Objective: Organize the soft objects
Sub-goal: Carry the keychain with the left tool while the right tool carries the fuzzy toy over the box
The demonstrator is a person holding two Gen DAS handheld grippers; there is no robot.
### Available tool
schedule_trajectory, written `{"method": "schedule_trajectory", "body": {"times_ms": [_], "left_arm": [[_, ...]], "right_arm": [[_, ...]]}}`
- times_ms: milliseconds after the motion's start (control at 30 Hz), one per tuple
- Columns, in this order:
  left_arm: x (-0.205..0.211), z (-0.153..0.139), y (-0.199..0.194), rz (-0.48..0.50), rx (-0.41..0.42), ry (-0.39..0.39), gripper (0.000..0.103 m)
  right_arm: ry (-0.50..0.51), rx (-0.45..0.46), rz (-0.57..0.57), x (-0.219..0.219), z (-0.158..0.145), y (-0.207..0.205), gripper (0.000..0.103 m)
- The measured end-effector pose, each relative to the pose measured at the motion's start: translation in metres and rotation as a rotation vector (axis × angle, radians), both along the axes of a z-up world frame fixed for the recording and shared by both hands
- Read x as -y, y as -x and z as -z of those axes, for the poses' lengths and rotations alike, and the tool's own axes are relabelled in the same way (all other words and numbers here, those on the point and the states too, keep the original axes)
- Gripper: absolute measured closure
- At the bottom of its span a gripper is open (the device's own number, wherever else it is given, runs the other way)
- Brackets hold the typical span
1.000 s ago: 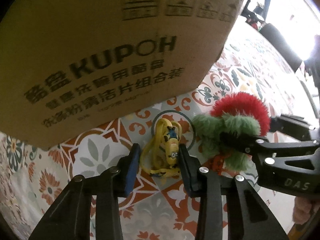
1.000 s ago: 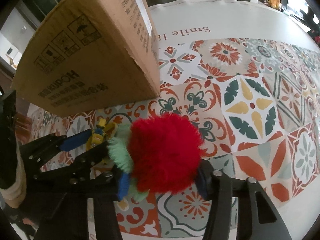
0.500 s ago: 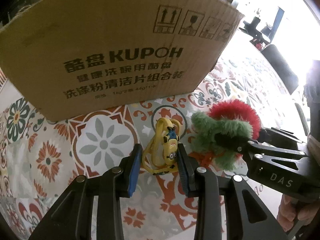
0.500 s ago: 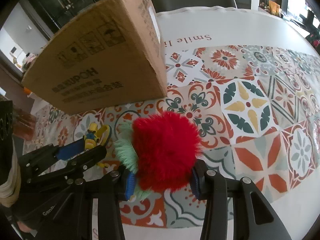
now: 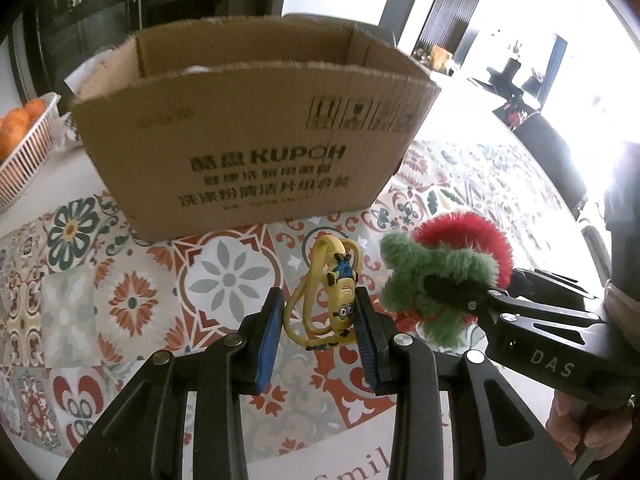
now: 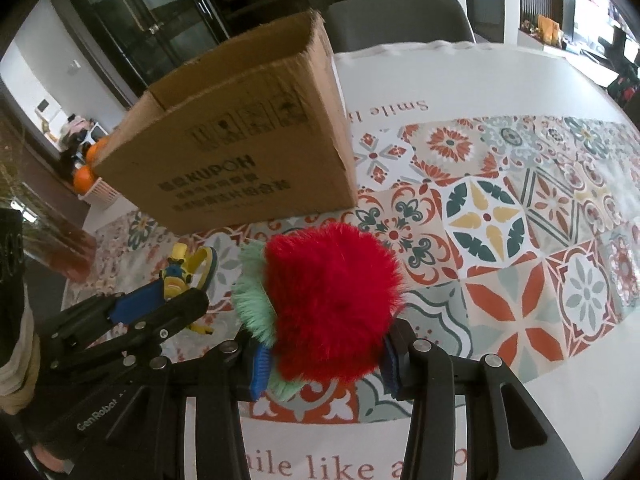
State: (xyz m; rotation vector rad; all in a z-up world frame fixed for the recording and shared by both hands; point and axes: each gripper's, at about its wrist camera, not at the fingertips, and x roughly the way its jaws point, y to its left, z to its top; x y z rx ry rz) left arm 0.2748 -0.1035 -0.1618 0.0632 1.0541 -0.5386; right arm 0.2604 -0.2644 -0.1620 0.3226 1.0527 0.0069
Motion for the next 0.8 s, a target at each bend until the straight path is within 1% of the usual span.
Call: {"method": "schedule_trajectory", "body": {"times_ms": [300, 400, 500, 800], "left_arm": [[-0.018, -0.035, 0.016, -0.027, 0.069, 0.018, 0.069], [-0.019, -0.044, 0.02, -0.031, 0.093, 0.017, 0.069], [-0.01, -0.054, 0.025, -0.035, 0.12, 0.02, 0.069], [-0.016, -0.087, 0.032, -0.059, 0.195, 0.045, 0.069]], "right_arm": [[-0.003, 0.057, -0.008, -0.008, -0.026, 0.014, 0.059], [-0.007, 0.073, -0.008, -0.011, -0.033, 0.017, 0.059], [-0.004, 0.091, -0.011, -0.013, -0.041, 0.021, 0.059], [0.023, 0.17, -0.03, -0.024, -0.073, 0.028, 0.059]]}}
